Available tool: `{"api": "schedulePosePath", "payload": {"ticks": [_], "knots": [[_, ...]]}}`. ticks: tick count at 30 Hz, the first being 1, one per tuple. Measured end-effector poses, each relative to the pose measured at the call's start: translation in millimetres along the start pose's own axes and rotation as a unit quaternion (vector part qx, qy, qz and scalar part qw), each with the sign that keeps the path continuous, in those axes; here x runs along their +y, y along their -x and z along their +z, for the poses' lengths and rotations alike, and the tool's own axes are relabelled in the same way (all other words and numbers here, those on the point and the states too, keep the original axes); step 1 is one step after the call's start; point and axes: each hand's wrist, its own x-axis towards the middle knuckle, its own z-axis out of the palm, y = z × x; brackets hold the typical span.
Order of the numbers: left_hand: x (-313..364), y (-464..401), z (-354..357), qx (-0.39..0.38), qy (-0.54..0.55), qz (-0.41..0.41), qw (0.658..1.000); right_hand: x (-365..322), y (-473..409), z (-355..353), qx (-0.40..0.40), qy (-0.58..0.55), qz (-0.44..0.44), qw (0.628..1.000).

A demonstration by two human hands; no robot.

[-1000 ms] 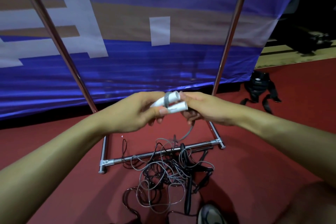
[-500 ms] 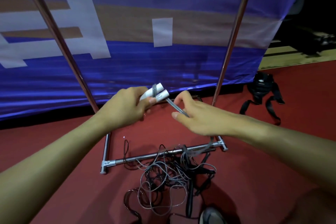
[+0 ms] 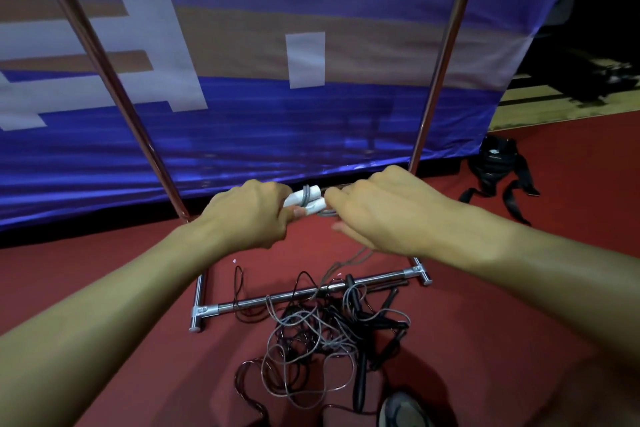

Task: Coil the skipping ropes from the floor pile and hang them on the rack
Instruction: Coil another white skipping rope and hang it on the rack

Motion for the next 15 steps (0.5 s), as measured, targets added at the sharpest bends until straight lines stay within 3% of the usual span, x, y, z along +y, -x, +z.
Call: {"api": "schedulePosePath", "payload": {"ticks": [5, 9, 15], "knots": [[0, 1, 0, -0.097, 0.029, 0.047, 0.994, 13, -1, -2, 0.007, -0.027, -0.031, 0.999], [13, 11, -5, -0.147, 0.035, 0.080, 0.985, 23, 1, -10, 0.024, -0.112, -0.090, 0.989], [34, 23, -5, -0.149, -0.061, 0.128, 0.979, 22, -1, -15, 0.012, -0.275, -0.030, 0.961]]}}
